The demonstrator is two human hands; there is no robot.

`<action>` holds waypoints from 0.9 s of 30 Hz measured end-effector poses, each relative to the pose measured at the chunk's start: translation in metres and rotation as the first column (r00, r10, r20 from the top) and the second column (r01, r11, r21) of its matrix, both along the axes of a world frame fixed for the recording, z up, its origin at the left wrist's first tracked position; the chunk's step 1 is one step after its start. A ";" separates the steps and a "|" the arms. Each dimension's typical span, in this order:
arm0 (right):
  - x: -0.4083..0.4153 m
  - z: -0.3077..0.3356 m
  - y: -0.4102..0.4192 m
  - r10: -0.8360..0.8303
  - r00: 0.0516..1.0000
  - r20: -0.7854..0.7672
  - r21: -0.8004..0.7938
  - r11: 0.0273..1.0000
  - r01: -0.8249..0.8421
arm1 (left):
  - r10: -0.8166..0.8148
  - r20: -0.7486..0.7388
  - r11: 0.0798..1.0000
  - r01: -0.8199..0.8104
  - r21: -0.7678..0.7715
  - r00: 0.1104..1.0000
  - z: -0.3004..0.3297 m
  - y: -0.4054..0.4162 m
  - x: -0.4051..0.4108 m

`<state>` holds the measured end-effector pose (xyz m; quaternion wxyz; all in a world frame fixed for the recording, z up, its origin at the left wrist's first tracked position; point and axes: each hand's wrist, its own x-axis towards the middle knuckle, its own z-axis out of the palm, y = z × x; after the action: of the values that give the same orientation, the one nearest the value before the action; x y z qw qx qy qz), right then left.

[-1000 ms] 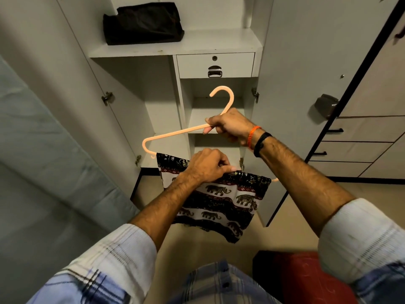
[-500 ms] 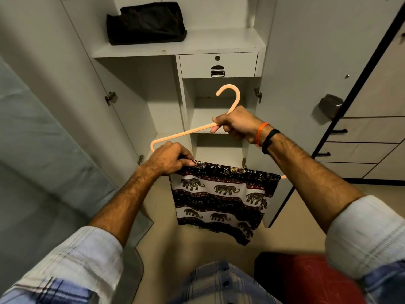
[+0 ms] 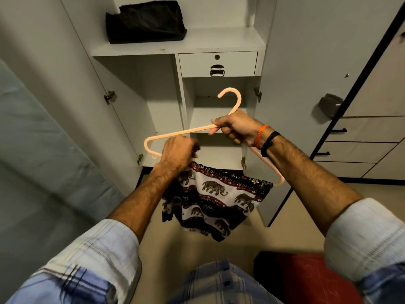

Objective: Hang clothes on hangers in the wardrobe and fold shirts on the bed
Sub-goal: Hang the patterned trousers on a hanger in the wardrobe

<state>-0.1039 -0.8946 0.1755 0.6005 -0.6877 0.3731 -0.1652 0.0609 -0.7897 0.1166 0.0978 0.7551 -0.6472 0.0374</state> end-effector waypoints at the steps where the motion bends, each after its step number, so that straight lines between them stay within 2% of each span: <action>1: 0.001 -0.002 0.001 -0.003 1.000 0.003 0.001 1.000 0.003 | -0.016 -0.072 0.999 0.018 0.037 0.997 0.002 -0.001 -0.004; 4: 0.005 -0.002 0.007 0.013 1.000 -0.014 -0.033 0.999 -0.014 | -0.132 -0.379 0.963 0.209 0.172 0.916 -0.001 -0.003 -0.018; 7: 0.010 0.003 0.011 0.025 0.999 -0.029 -0.057 0.998 -0.027 | -0.191 -0.510 0.901 0.356 0.249 0.839 -0.010 -0.003 -0.035; 10: 0.011 0.008 0.011 0.034 0.999 -0.024 -0.063 0.997 -0.036 | -0.224 -0.468 0.905 0.361 0.227 0.855 -0.019 -0.006 -0.048; 13: 0.009 0.010 0.011 0.046 0.999 -0.023 -0.063 0.997 -0.048 | -0.209 -0.451 0.950 0.290 0.119 0.868 -0.022 -0.005 -0.055; 16: 0.008 0.010 0.012 0.060 0.998 -0.014 -0.060 0.996 -0.061 | -0.115 -0.520 0.992 0.068 -0.110 0.847 -0.021 -0.004 -0.064; 18: 0.009 0.012 0.014 0.068 0.998 -0.008 -0.054 0.996 -0.069 | -0.061 -0.517 0.977 -0.055 -0.207 0.854 -0.018 -0.005 -0.068; 19: 0.009 0.013 0.014 0.070 0.998 -0.005 -0.053 0.996 -0.070 | -0.063 -0.474 0.983 -0.027 -0.182 0.878 -0.016 -0.007 -0.067; 22: 0.010 0.014 0.014 0.079 0.997 -0.019 -0.078 0.994 -0.081 | -0.112 -0.264 0.987 0.138 0.084 0.958 -0.011 -0.013 -0.063; 24: 0.009 0.013 0.013 0.076 0.997 -0.030 -0.094 0.992 -0.079 | -0.118 -0.230 0.972 0.160 0.173 0.966 -0.010 -0.011 -0.055; 27: 0.003 0.010 0.009 0.048 0.998 -0.027 -0.085 0.995 -0.050 | -0.102 -0.261 0.964 0.160 0.214 0.960 -0.009 -0.001 -0.034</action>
<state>-0.1010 -0.8861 0.1851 0.5694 -0.7239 0.3562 -0.1576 0.0268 -0.7903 0.1074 0.0908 0.7153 -0.6787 -0.1398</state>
